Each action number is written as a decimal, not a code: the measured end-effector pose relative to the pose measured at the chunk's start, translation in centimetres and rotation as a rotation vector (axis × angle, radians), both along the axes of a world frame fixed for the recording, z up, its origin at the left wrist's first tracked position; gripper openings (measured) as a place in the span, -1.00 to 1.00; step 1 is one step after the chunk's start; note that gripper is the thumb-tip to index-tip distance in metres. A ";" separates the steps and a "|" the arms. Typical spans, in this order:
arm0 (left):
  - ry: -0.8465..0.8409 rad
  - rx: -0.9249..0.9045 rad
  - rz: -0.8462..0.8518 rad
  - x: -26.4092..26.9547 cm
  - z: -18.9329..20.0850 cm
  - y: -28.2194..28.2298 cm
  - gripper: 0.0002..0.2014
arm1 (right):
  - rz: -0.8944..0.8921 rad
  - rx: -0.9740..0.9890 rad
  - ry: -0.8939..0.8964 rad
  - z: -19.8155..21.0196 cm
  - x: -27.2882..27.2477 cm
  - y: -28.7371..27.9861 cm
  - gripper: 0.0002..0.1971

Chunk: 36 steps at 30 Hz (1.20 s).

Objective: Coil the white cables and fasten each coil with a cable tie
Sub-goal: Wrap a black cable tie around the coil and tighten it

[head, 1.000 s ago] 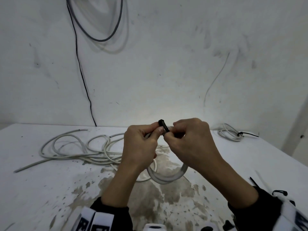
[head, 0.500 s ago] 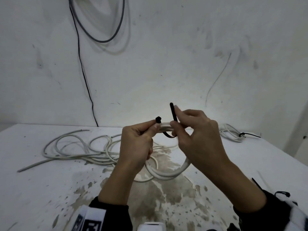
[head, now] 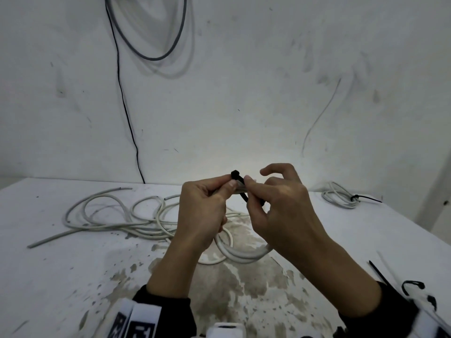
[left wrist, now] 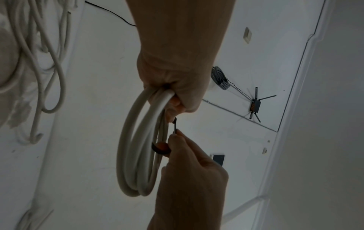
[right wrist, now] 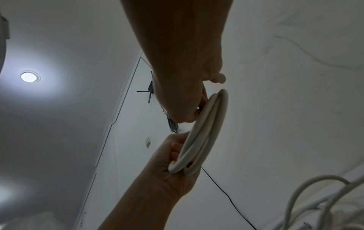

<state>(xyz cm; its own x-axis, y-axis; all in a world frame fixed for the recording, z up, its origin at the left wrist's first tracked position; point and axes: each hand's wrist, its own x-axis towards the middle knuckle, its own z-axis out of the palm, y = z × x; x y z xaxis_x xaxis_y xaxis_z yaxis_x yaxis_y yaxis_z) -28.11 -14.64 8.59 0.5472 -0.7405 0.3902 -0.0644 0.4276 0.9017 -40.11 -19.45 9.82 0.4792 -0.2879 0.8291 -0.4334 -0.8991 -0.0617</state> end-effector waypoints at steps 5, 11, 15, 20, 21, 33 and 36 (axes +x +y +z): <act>-0.078 -0.019 0.048 -0.3 0.0 0.0 -0.73 | -0.069 -0.050 -0.018 0.1 0.1 0.1 -0.79; -0.253 -0.046 0.147 -0.3 -0.2 0.0 -0.85 | -0.164 -0.091 0.034 0.3 0.2 0.5 -0.80; -0.422 -0.093 0.133 0.2 -0.3 0.2 -0.83 | -0.196 -0.072 0.045 0.8 0.1 0.8 -0.80; -0.537 -0.140 0.119 0.5 -0.5 0.6 -0.85 | -0.070 0.051 -0.016 1.1 0.1 0.8 -0.79; -0.538 -0.147 0.103 0.6 -0.4 0.9 -0.85 | 0.000 0.194 -0.059 1.5 -0.1 1.0 -0.80; -0.435 -0.122 -0.236 1.0 0.6 2.2 -0.79 | 0.364 1.338 -0.200 5.3 -1.7 0.2 -0.84; -0.468 -0.086 -0.334 0.5 0.8 2.7 -0.79 | 0.434 1.419 -0.527 6.4 -1.9 -0.6 -0.91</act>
